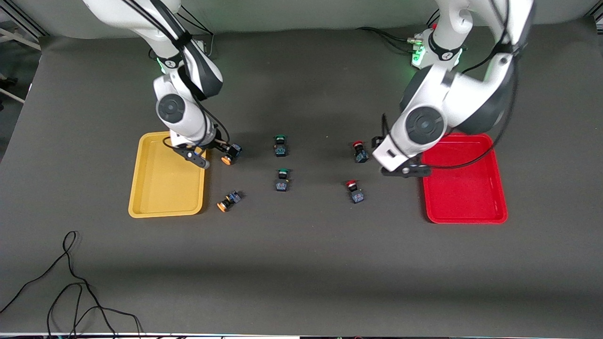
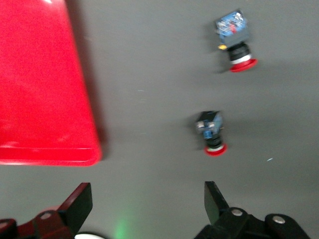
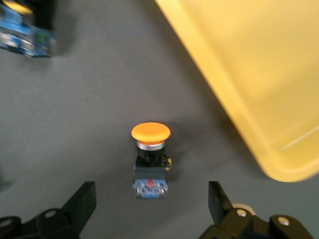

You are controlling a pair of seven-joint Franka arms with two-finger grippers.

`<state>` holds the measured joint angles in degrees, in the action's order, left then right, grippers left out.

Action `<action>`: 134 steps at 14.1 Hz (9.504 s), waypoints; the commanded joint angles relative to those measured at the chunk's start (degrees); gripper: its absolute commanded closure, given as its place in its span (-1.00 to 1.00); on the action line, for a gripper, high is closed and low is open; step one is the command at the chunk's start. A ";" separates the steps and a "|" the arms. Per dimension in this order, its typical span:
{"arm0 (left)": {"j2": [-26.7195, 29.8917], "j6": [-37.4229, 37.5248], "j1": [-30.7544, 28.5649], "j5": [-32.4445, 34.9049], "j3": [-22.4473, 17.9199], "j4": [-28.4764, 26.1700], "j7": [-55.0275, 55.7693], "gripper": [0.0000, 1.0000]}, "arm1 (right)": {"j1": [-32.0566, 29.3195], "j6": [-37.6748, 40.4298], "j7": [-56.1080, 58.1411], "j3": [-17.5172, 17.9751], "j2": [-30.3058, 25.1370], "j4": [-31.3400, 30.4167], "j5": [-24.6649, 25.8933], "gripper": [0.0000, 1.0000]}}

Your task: Place red and yellow buttons in trays

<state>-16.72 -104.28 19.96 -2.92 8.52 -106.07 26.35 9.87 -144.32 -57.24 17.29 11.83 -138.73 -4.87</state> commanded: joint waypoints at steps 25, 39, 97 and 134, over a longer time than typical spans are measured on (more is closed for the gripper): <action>5.63 10.39 -8.86 0.16 -1.40 -1.77 -7.14 1.00 | -0.90 11.27 20.83 -23.86 -8.41 -3.99 -1.27 0.92; -4.20 -11.65 -24.18 9.43 -1.40 -13.64 -25.03 -0.50 | -0.55 5.88 23.41 -23.10 -4.52 -1.56 -5.76 -1.00; -7.00 -17.95 -29.27 15.66 3.97 -4.93 -34.33 1.00 | -1.26 13.95 21.03 -22.22 -0.20 17.60 -1.63 -1.00; 16.90 16.57 -22.69 5.91 -1.40 10.45 -24.06 -1.00 | -1.08 44.83 54.60 -26.08 -14.21 39.67 3.73 -1.00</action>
